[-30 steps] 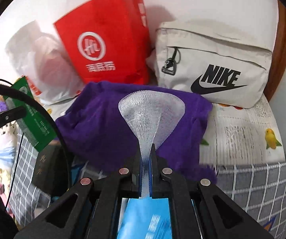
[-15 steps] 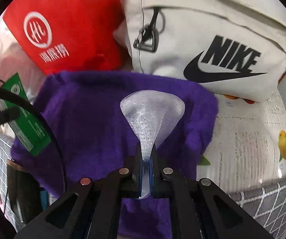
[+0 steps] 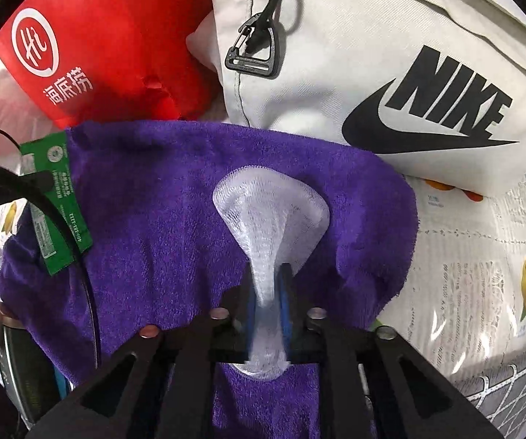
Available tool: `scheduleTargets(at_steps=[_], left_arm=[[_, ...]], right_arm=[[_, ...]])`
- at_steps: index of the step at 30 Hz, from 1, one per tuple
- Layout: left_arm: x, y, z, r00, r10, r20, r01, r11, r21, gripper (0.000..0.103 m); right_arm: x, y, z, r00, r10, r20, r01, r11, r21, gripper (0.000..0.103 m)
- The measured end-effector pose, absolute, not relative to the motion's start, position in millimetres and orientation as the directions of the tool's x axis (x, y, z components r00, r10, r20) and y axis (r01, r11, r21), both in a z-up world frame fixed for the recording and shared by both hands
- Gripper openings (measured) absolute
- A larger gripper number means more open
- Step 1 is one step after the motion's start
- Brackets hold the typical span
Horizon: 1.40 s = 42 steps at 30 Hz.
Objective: Organize soft objects
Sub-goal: 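Carry both items onto the purple towel and open both tools, then grasp the white tissue with the right tool while the left tool returns to the pile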
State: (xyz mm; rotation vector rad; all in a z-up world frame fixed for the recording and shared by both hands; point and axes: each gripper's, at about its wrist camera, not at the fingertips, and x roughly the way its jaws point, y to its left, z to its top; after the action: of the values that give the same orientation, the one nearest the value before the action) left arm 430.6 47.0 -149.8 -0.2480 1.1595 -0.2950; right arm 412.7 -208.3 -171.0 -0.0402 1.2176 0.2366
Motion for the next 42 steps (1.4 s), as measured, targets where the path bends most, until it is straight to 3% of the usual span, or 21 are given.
scheduleTargets(at_steps=[3, 6, 7, 9, 11, 12, 16, 26, 30, 38, 42], left_arm=[[437.8, 45.6, -154.1, 0.359, -0.323, -0.876, 0.084, 0.946, -0.314, 0.013], [442.9, 44.2, -156.8, 0.348, -0.284, -0.893, 0.069, 0.958, -0.278, 0.024], [443.9, 44.2, -157.3, 0.341, -0.258, -0.904, 0.058, 0.966, -0.254, 0.030], [445.0, 43.5, -156.2, 0.338, -0.220, -0.915, 0.039, 0.975, -0.219, 0.043], [442.6, 42.7, -152.8, 0.342, -0.192, -0.920, 0.022, 0.980, -0.196, 0.069], [440.9, 43.4, -150.0, 0.349, -0.183, -0.919, 0.013, 0.982, -0.191, 0.072], [430.8, 46.6, -132.3, 0.393, -0.169, -0.904, -0.011, 0.982, -0.189, 0.077], [365.4, 72.2, -74.4, 0.508, -0.183, -0.841, 0.036, 0.981, -0.192, 0.077], [333.5, 86.1, -58.7, 0.506, -0.106, -0.856, 0.001, 0.992, -0.123, 0.077], [255.7, 99.3, -51.1, 0.511, -0.121, -0.851, -0.028, 0.987, -0.158, 0.077], [220.1, 99.2, -54.4, 0.508, -0.150, -0.848, -0.023, 0.982, -0.188, 0.077]], right_arm=[[413.9, -209.9, -171.5, 0.326, 0.160, -0.932, -0.212, 0.973, 0.093, 0.033], [412.5, -209.8, -168.2, 0.337, 0.158, -0.928, -0.223, 0.971, 0.085, 0.049], [411.1, -210.0, -166.7, 0.342, 0.158, -0.926, -0.228, 0.970, 0.081, 0.057], [407.6, -207.1, -161.1, 0.346, 0.168, -0.923, -0.244, 0.966, 0.084, 0.062], [402.3, -205.1, -157.1, 0.354, 0.156, -0.922, -0.253, 0.965, 0.066, 0.068], [399.7, -205.0, -154.3, 0.363, 0.145, -0.920, -0.253, 0.966, 0.053, 0.068], [386.3, -207.0, -142.4, 0.378, 0.133, -0.916, -0.253, 0.967, 0.036, 0.069], [314.5, -206.9, -89.2, 0.454, 0.175, -0.873, -0.288, 0.957, 0.043, 0.069], [272.5, -200.2, -74.9, 0.471, 0.205, -0.858, -0.328, 0.943, 0.046, 0.069], [209.2, -171.6, -86.2, 0.420, 0.261, -0.869, -0.411, 0.909, 0.074, 0.069], [210.5, -153.0, -100.7, 0.408, 0.236, -0.882, -0.464, 0.885, 0.022, 0.068]])
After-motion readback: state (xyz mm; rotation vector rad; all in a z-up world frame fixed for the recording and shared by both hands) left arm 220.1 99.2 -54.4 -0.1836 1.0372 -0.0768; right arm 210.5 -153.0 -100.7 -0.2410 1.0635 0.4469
